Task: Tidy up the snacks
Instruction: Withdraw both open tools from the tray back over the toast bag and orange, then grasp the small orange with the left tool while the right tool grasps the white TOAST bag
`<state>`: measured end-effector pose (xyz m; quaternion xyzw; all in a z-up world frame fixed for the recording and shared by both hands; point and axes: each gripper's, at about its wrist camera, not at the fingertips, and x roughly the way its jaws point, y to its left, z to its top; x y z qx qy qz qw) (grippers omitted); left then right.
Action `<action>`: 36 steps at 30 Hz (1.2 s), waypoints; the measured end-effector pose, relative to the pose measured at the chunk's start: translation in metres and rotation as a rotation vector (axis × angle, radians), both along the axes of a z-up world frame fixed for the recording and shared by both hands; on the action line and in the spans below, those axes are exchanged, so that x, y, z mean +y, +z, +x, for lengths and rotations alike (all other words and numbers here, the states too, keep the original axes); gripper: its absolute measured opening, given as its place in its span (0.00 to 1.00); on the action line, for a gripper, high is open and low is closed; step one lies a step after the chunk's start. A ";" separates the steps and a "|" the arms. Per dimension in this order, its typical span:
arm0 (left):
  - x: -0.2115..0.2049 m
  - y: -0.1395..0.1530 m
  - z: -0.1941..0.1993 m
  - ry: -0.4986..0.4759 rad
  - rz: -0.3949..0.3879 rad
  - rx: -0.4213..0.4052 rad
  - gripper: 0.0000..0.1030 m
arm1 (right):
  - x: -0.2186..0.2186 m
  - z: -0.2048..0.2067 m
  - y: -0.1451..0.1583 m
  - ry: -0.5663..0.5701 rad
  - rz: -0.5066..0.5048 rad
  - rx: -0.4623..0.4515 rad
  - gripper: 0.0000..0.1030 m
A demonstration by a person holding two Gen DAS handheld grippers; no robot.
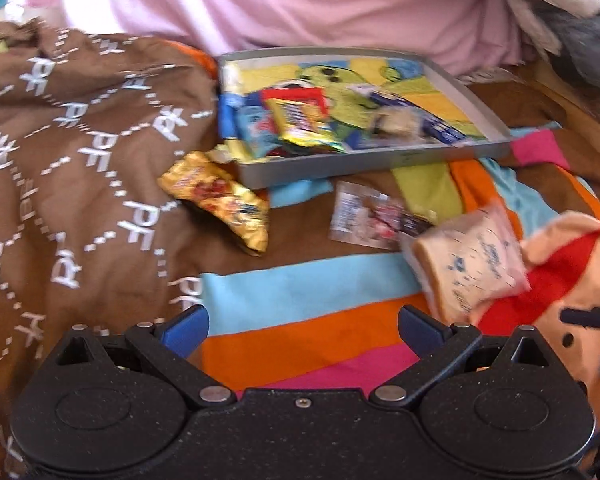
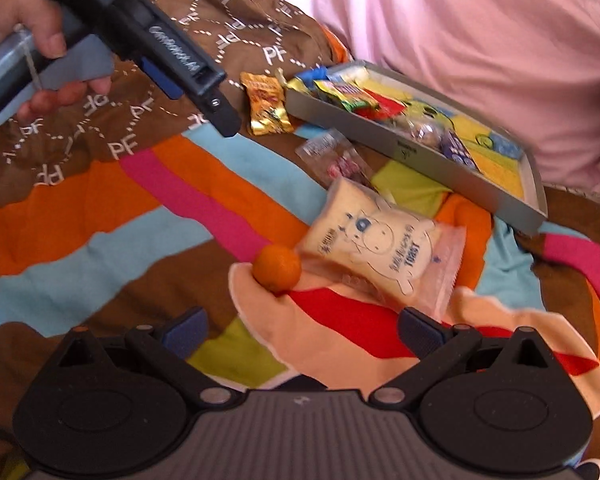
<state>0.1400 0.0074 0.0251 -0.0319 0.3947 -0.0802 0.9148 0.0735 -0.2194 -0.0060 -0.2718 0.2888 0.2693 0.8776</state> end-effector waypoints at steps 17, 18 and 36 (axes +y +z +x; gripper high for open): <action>-0.055 -0.021 -0.004 -0.272 0.037 0.048 0.98 | -0.016 0.026 -0.008 -0.075 -0.057 0.006 1.00; -0.057 -0.023 -0.002 -0.273 0.037 0.056 0.98 | -0.017 0.028 -0.009 -0.078 -0.057 0.007 1.00; -0.101 -0.045 0.008 -0.437 0.160 0.063 0.95 | -0.030 0.102 -0.016 -0.009 -0.221 -0.091 1.00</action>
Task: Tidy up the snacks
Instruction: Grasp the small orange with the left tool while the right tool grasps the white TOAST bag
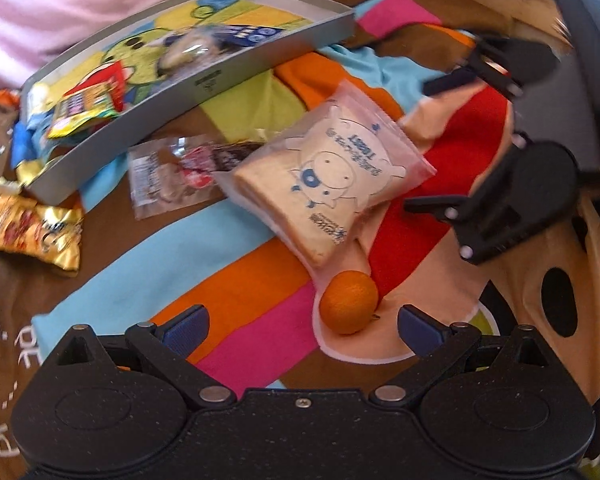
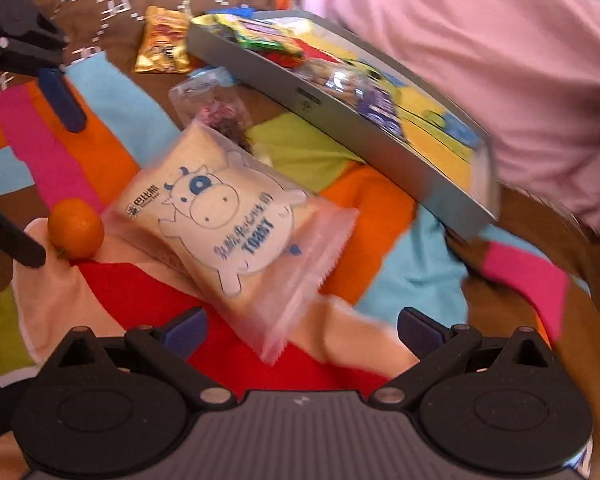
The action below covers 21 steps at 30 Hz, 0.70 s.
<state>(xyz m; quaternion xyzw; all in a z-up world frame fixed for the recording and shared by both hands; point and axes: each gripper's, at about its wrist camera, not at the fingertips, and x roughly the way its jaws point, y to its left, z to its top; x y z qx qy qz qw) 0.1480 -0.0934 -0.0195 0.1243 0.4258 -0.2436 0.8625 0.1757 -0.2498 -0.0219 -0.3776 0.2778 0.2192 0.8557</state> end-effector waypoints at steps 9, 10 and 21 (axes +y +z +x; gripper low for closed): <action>-0.015 -0.005 0.001 -0.091 0.033 -0.034 0.93 | 0.023 0.004 0.001 0.291 -0.150 -0.084 1.00; -0.016 -0.006 0.002 -0.096 0.032 -0.034 0.92 | 0.025 0.004 0.000 0.332 -0.173 -0.090 1.00; -0.017 -0.007 0.007 -0.122 0.031 -0.026 0.83 | 0.058 0.033 -0.007 0.533 -0.367 0.052 0.99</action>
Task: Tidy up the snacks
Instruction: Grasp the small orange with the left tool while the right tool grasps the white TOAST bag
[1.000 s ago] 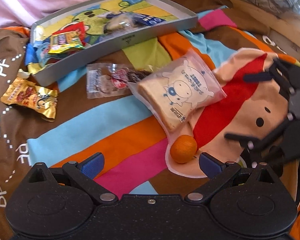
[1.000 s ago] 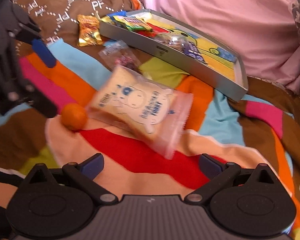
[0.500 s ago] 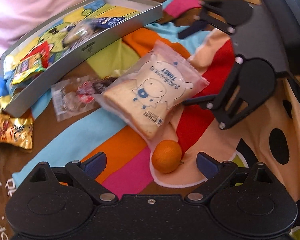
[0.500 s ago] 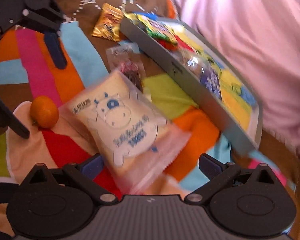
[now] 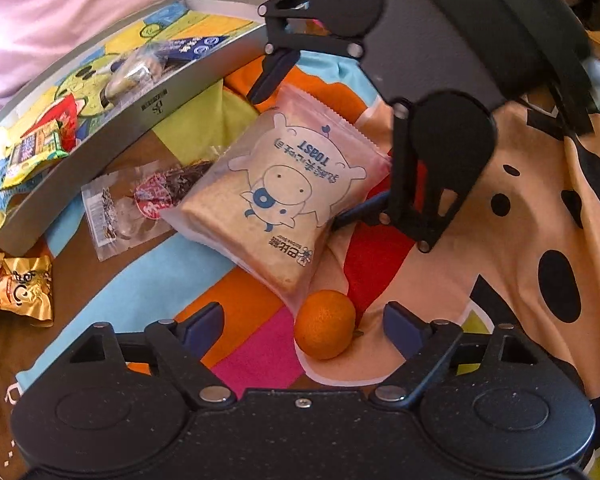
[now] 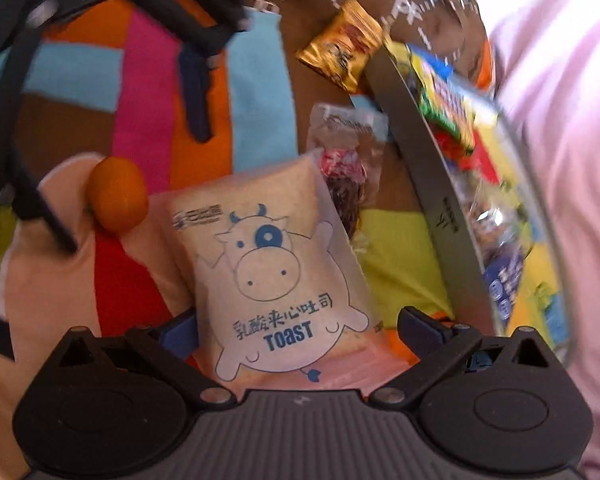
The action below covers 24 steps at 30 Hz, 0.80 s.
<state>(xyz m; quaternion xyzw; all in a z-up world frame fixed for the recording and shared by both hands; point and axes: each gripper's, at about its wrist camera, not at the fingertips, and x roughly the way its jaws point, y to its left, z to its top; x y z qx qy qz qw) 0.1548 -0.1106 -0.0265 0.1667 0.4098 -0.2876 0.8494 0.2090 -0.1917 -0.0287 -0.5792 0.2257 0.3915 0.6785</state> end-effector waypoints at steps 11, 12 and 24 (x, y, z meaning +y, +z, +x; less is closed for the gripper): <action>0.010 -0.003 0.006 0.025 -0.050 0.064 0.45 | -0.006 0.004 0.001 -0.020 0.029 0.071 0.82; 0.011 -0.002 0.006 0.023 -0.050 0.063 0.44 | -0.010 0.002 0.002 -0.027 0.030 0.071 0.82; 0.041 0.000 0.011 0.186 -0.047 0.040 0.35 | -0.020 -0.022 0.011 -0.260 0.132 0.105 0.78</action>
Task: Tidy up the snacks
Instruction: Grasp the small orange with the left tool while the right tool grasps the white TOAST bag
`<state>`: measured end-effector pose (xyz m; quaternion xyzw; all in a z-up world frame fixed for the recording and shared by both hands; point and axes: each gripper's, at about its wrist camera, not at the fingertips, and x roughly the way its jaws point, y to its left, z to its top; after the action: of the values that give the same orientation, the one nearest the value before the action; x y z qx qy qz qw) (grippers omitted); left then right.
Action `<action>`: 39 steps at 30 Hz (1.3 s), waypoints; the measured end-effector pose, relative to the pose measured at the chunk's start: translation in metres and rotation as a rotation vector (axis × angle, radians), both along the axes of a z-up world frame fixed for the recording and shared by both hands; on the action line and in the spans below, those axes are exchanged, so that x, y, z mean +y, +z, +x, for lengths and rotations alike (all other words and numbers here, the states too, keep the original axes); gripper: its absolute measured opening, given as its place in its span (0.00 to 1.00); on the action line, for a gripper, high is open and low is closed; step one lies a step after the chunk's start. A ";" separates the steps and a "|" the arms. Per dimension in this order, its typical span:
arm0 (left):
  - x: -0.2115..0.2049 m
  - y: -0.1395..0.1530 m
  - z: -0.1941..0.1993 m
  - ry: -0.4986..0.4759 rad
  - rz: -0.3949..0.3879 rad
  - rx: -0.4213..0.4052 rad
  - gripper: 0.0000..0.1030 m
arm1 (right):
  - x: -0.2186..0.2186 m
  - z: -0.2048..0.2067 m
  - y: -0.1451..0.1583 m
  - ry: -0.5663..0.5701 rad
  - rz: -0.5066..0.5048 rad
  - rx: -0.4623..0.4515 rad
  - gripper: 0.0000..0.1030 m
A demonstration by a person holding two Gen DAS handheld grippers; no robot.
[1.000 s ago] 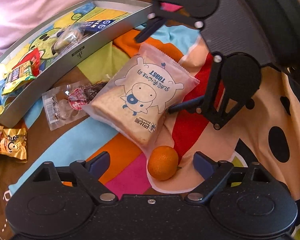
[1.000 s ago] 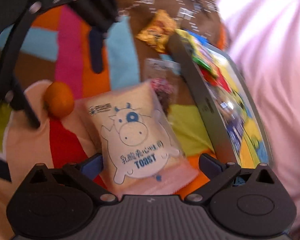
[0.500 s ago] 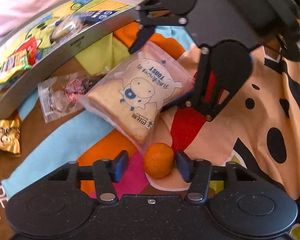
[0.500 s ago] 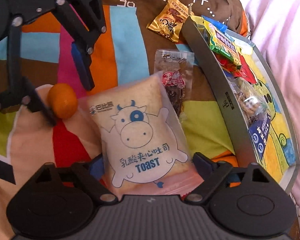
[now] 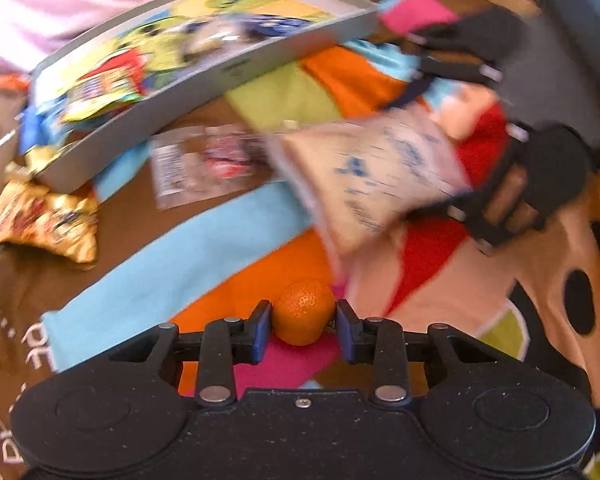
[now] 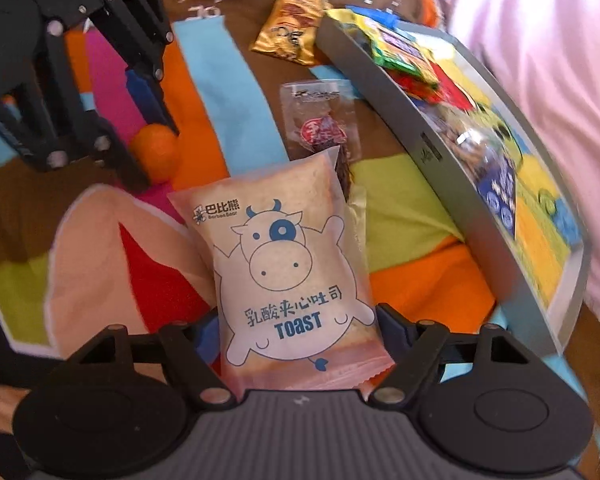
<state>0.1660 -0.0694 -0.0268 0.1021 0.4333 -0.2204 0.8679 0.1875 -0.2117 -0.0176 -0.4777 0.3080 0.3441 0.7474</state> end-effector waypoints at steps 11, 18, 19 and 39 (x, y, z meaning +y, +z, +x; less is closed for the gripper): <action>0.013 0.002 0.006 0.100 -0.006 0.005 0.35 | 0.005 0.019 -0.002 -0.004 0.026 0.155 0.85; 0.013 0.009 -0.003 0.058 -0.012 -0.013 0.35 | -0.005 0.007 -0.001 -0.066 0.078 0.137 0.77; 0.013 0.009 -0.005 0.056 -0.011 -0.016 0.35 | -0.007 0.000 -0.001 -0.072 0.086 0.121 0.77; 0.029 0.055 0.002 0.210 -0.026 -0.214 0.35 | -0.008 -0.064 0.013 -0.026 0.118 -0.436 0.76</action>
<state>0.1675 -0.0401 0.0280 0.0680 0.3437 -0.1220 0.9286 0.1236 -0.2195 -0.0043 -0.4922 0.1246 0.2406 0.8272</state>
